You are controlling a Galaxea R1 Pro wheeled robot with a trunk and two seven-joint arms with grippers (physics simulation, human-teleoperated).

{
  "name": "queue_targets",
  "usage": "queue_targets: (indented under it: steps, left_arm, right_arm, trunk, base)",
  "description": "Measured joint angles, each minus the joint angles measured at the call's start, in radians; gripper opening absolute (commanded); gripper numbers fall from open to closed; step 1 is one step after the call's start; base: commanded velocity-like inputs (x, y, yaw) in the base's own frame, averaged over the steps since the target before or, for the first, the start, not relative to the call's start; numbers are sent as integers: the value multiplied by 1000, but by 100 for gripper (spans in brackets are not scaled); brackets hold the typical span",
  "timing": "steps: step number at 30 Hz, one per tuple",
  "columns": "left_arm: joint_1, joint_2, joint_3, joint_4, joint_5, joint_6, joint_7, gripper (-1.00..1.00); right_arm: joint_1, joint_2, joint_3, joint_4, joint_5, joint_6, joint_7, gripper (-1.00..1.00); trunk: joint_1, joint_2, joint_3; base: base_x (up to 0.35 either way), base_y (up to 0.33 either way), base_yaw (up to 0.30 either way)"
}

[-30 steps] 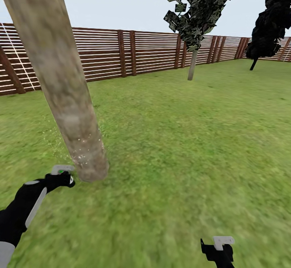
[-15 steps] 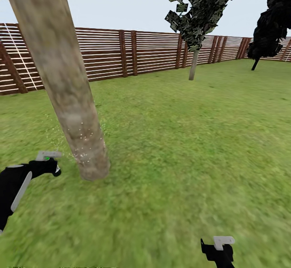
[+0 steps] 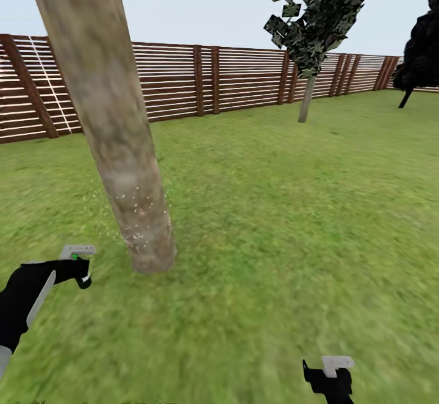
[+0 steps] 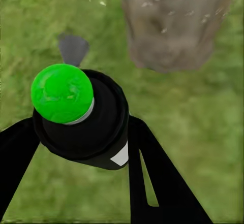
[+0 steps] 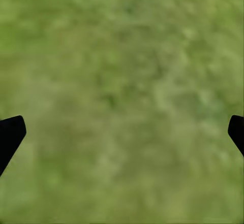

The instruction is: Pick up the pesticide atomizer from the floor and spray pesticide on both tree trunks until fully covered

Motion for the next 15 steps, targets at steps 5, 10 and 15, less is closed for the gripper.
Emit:
queue_targets:
  steps: [5,10,15]
  left_arm:
    - [0,-21,0,13,0,-2,0,-100]
    - [-1,-25,0,13,-3,-3,0,-100]
    - [-1,-25,0,13,-4,-3,1,-100]
  right_arm:
    - [0,0,0,0,0,0,0,100]
    - [0,0,0,0,0,0,0,100]
    - [0,0,0,0,0,0,0,100]
  trunk:
    - [0,0,0]
    - [0,0,0]
    - [0,0,0]
  base:
    - [1,-154,39]
    - [51,-254,1]
    - [230,-168,0]
